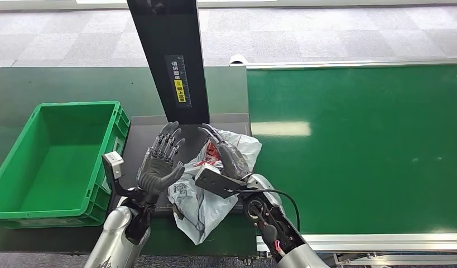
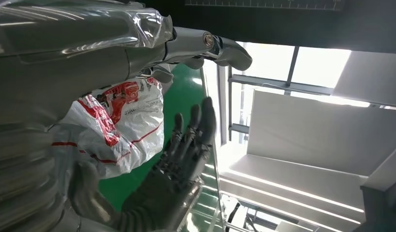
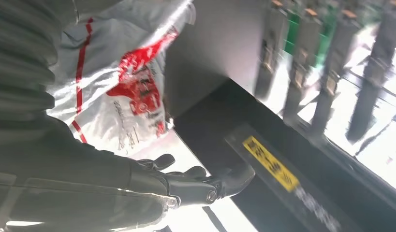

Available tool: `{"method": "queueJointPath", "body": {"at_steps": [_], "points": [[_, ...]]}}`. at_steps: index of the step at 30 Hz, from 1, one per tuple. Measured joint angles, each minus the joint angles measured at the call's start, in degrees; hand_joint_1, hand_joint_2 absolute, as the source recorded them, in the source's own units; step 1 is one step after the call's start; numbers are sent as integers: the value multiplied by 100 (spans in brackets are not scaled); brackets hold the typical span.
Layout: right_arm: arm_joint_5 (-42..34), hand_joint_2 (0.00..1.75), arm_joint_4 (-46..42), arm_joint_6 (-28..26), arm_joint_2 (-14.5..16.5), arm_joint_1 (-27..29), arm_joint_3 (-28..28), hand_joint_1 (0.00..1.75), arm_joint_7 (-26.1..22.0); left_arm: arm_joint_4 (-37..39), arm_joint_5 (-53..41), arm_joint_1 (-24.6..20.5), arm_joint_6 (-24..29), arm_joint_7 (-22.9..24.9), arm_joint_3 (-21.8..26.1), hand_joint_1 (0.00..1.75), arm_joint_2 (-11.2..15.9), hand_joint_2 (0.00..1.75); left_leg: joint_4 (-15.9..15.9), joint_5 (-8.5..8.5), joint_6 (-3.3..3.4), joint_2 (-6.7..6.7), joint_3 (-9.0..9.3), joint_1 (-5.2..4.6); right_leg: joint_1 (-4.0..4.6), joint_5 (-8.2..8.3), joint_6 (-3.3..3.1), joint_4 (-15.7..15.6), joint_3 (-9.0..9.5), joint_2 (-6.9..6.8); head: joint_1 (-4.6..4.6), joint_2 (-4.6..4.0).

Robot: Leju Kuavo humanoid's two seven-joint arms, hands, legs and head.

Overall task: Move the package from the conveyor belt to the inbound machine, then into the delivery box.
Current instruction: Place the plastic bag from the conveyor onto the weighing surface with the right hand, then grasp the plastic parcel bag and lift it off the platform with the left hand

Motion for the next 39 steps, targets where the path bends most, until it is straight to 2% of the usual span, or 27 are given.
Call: {"method": "queueJointPath", "body": {"at_steps": [3,8,13,16,20,24,39], "points": [[-403,175,-770,5,-4,392,-146,0,20,-119,-72,105,24,39,56,0,-31,175,0,-1,0,-1,-1,0,0,-1,0,0,-1,0,1,0],[-809,175,-2172,-233,-65,1097,-470,0,334,-437,-420,313,285,175,146,0,-62,175,0,-3,0,0,-8,0,-1,-3,0,-2,-8,0,1,0],[-888,175,-2933,-288,-149,1473,-645,0,386,-612,-533,391,375,219,186,0,-88,175,-1,-2,0,1,-7,0,-1,-2,0,-2,-7,0,0,0],[-869,175,-3156,-391,-167,1593,-702,0,398,-665,-905,406,633,237,189,0,-90,175,-1,-2,-1,0,-4,0,0,-2,-1,-2,-6,0,0,0],[-52,175,-3484,-1059,-207,1870,-782,0,667,-850,-2747,523,1647,418,79,0,-75,175,-1,-2,-1,0,-5,0,0,-2,0,-2,-6,0,0,0],[349,175,-3714,-1194,-240,2091,-871,0,856,-1028,-3964,702,1795,616,-141,0,-67,175,-1,-5,1,1,-9,-1,-1,-4,0,-2,-9,0,1,0],[340,175,-3889,-1129,-266,2241,-993,0,872,-1132,-4280,826,1797,671,-384,0,-63,175,-1,-2,0,0,-5,-1,-1,-3,-1,-3,-5,0,1,0]]}}
